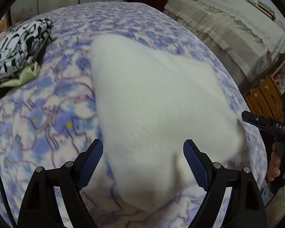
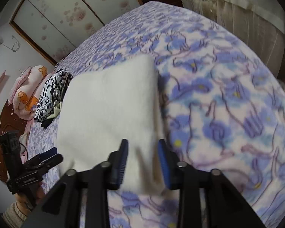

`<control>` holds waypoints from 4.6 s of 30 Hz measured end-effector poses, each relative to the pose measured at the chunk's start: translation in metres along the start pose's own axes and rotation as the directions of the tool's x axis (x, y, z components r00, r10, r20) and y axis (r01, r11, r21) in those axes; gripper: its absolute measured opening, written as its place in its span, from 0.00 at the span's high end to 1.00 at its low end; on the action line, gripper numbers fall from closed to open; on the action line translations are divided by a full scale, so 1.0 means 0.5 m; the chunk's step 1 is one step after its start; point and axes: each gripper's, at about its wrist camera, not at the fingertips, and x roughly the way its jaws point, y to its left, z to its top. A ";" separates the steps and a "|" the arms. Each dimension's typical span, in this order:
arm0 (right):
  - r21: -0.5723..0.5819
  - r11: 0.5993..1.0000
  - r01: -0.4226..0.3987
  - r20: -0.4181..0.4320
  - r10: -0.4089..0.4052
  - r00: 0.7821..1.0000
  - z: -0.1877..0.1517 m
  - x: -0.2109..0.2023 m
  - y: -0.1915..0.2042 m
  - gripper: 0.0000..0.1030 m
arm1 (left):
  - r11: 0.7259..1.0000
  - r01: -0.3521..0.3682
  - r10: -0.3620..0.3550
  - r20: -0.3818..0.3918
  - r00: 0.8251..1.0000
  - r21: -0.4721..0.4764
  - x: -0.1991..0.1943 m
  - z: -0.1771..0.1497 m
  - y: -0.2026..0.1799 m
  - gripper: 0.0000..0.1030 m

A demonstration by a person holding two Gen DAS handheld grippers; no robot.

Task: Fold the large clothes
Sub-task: 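Press the cream bundle flat with both tools and square its edges, then slide both tools under the cream bundle's edge, then grasp and lift the cream bundle with both tools toward the patterned stack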

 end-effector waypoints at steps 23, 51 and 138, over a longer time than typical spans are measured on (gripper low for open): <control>-0.018 0.992 0.122 -0.022 -0.122 0.992 0.124 0.177 -0.002 0.55 | 0.997 -0.026 0.026 -0.003 1.000 -0.074 0.101 0.109 0.042 0.22; -0.129 0.991 0.040 0.118 -0.025 0.993 -0.132 -0.087 0.083 0.52 | 0.986 0.091 -0.104 -0.089 0.991 -0.140 -0.081 -0.088 0.010 0.22; -0.082 0.865 -0.495 -0.266 0.459 0.847 -0.205 0.053 0.407 0.59 | 0.986 -0.016 0.013 -0.024 1.000 -0.166 -0.347 -0.158 0.281 0.35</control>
